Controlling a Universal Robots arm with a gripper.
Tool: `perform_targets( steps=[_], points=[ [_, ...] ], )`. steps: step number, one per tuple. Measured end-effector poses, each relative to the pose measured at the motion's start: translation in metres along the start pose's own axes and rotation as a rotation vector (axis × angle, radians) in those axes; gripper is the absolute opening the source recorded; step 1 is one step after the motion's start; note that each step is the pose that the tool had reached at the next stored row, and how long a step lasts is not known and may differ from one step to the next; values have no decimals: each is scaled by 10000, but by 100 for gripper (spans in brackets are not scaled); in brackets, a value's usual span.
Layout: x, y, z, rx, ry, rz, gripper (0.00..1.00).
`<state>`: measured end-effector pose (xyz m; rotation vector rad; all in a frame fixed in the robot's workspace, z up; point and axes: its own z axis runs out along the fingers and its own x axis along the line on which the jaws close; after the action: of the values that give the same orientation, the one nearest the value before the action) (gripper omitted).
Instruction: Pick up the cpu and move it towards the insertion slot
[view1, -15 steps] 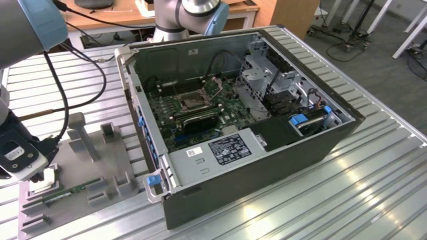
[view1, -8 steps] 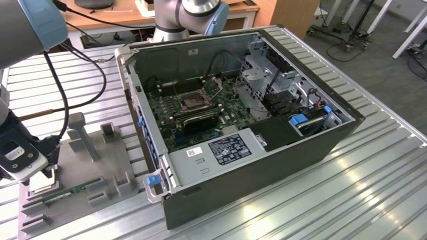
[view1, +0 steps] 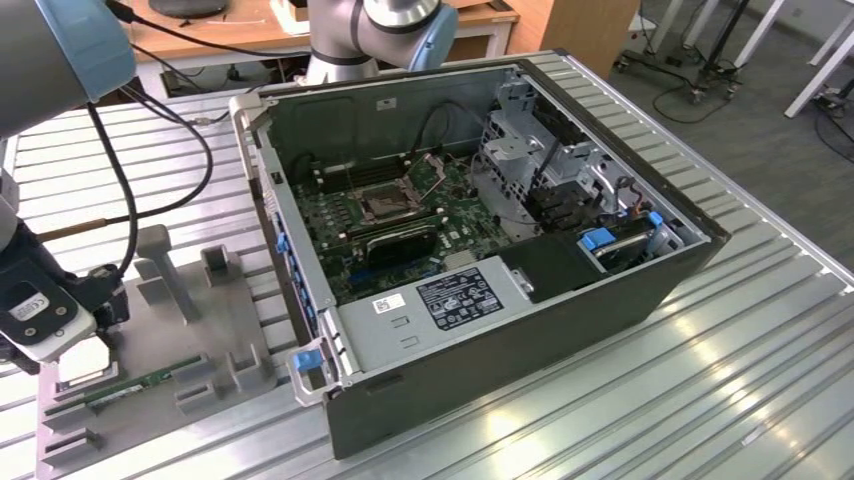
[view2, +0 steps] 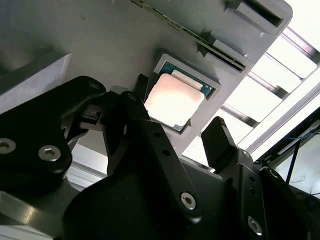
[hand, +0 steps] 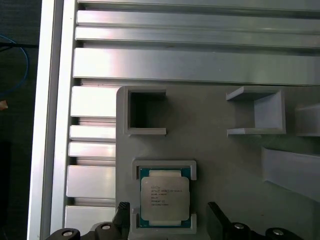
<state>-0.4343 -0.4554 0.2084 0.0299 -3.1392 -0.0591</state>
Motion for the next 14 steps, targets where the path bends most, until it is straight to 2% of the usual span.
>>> perform_targets(
  steps=[4,14],
  points=[
    [0,0,3,-1,-1,0,71],
    [0,-4,103,0,0,0,71]
  ],
)
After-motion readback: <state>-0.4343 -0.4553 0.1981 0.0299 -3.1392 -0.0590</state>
